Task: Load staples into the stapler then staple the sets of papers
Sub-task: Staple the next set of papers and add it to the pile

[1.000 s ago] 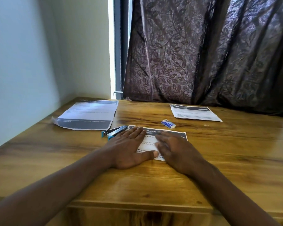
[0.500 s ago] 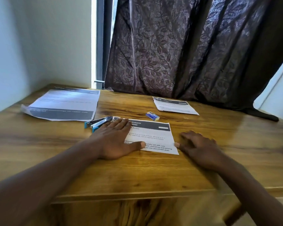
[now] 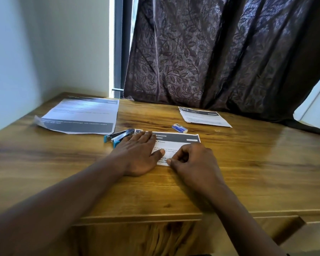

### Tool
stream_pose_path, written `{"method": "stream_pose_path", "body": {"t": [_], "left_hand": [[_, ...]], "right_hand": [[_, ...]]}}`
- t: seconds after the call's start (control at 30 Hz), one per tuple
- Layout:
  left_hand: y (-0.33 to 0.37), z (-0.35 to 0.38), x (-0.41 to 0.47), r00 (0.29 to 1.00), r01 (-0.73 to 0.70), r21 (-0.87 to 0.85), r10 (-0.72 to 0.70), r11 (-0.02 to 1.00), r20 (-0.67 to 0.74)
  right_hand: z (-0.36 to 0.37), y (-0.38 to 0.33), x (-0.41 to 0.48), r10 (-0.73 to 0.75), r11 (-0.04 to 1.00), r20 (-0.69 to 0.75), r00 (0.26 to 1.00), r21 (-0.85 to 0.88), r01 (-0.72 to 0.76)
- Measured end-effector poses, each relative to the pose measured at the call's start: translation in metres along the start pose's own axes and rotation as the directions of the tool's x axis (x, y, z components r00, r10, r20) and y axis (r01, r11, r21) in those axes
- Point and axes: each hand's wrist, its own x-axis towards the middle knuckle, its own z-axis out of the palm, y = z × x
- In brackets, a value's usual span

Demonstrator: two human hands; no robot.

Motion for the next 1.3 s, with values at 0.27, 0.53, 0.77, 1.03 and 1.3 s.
{"method": "stream_pose_path", "body": {"t": [0.27, 0.53, 0.77, 1.03, 1.3], "left_hand": [[0.000, 0.000, 0.002, 1.000, 0.001, 0.000, -0.001, 1.000, -0.004], [-0.003, 0.001, -0.001, 1.000, -0.008, 0.013, 0.008, 1.000, -0.007], [0.002, -0.002, -0.003, 1.000, 0.000, 0.014, 0.000, 1.000, -0.007], [0.002, -0.001, -0.006, 0.997, -0.029, -0.059, 0.025, 0.998, -0.077], [0.019, -0.004, -0.023, 0.867, -0.180, 0.013, 0.165, 0.984, -0.469]], "right_hand": [[-0.008, 0.006, 0.001, 0.070, 0.992, 0.014, 0.997, -0.111, -0.068], [-0.044, 0.050, 0.003, 0.193, 0.969, 0.020, 0.981, -0.164, -0.187], [-0.063, 0.082, -0.015, 0.243, 0.938, -0.119, 0.963, -0.223, -0.264], [-0.022, 0.049, 0.016, -0.164, 0.984, -0.134, 0.977, -0.097, 0.152], [0.021, 0.029, 0.066, -0.178, 0.969, 0.052, 0.983, -0.164, 0.184]]}}
